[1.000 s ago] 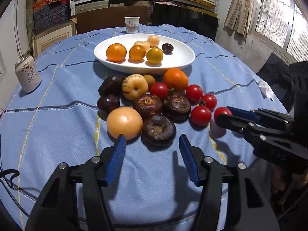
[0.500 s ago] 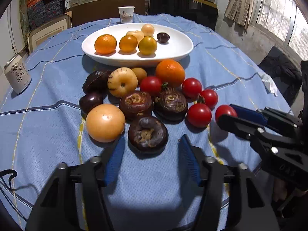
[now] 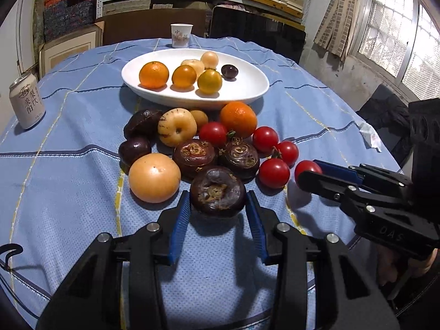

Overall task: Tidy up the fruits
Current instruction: 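Grasp a dark mangosteen with the left tool while the right holds the tomato, then carry mangosteen and tomato onto the white plate and open both tools, then grasp another red tomato with the right tool while the left returns to the pile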

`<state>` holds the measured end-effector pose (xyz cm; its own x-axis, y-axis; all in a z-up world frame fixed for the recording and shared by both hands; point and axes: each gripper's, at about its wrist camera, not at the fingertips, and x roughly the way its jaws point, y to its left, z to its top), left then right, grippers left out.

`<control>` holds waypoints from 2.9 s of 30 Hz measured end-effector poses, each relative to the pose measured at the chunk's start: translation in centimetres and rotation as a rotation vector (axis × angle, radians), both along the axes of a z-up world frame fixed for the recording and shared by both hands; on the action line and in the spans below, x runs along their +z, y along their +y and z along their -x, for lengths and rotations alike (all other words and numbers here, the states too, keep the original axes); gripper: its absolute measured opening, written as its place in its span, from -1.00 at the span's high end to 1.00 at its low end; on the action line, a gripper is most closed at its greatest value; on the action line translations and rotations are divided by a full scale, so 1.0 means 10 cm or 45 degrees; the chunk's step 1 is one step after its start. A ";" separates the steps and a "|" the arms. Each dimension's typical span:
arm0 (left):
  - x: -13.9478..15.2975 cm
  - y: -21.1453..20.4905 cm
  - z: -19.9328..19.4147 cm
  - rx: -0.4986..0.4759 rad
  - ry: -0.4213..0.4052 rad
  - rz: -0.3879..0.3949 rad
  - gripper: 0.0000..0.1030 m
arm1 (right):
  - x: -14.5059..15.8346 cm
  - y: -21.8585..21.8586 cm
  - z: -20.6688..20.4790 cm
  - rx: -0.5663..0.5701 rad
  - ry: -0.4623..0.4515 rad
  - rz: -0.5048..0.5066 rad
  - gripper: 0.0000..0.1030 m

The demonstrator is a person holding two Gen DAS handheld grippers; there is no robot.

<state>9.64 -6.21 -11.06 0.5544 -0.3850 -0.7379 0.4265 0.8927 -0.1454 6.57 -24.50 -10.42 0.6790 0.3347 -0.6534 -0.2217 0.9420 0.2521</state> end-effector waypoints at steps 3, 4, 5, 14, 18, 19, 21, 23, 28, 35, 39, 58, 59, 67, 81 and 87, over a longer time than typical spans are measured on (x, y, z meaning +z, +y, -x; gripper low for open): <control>0.00 0.01 0.01 0.002 -0.005 0.006 0.22 | 0.00 0.00 0.00 -0.001 -0.001 0.001 0.42; 0.00 0.01 0.01 0.005 -0.007 0.009 0.22 | 0.00 0.00 0.00 -0.002 -0.001 0.001 0.42; 0.00 0.02 0.01 0.006 -0.007 0.011 0.22 | 0.00 0.00 0.00 -0.003 -0.001 0.001 0.42; 0.01 0.04 0.02 0.036 -0.021 0.010 0.22 | 0.01 -0.01 0.01 -0.016 -0.011 0.006 0.43; 0.01 0.07 0.01 0.055 -0.014 -0.006 0.22 | 0.02 -0.02 0.03 -0.038 -0.021 0.012 0.43; 0.02 0.08 0.01 0.059 -0.015 -0.013 0.22 | 0.02 -0.03 0.04 -0.045 -0.023 0.011 0.43; 0.06 0.10 0.01 0.067 -0.029 -0.027 0.22 | 0.02 -0.05 0.02 -0.061 -0.010 0.006 0.43; 0.14 0.14 -0.01 0.074 -0.041 -0.022 0.22 | 0.04 -0.07 0.00 -0.075 0.008 0.001 0.43; 0.49 0.23 -0.18 0.089 -0.104 -0.002 0.22 | 0.38 -0.11 -0.11 -0.077 -0.078 0.051 0.43; 1.01 0.14 -0.84 0.110 -0.212 -0.007 0.22 | 0.94 -0.27 -0.77 -0.131 -0.180 0.132 0.43; 1.08 0.01 -1.36 0.107 -0.181 -0.009 0.22 | 0.99 -0.34 -1.27 -0.156 -0.145 0.108 0.43; 0.68 -0.11 -2.27 0.210 -0.015 0.002 -0.18 | 0.63 -0.24 -2.02 -0.221 -0.035 0.101 0.15; 0.73 -0.07 -2.18 0.207 -0.024 0.024 -0.23 | 0.65 -0.25 -1.95 -0.218 -0.036 0.082 0.15; 0.80 0.16 -1.23 0.157 -0.078 0.032 -0.63 | 0.71 -0.23 -1.18 -0.148 -0.051 0.047 0.07; 0.20 0.48 -0.12 0.183 -0.147 -0.012 -0.78 | 0.05 -0.01 -0.14 -0.156 0.018 0.127 -0.06; 0.13 0.48 -0.13 0.193 -0.106 -0.041 -0.81 | 0.03 0.02 -0.22 -0.160 0.044 0.130 -0.06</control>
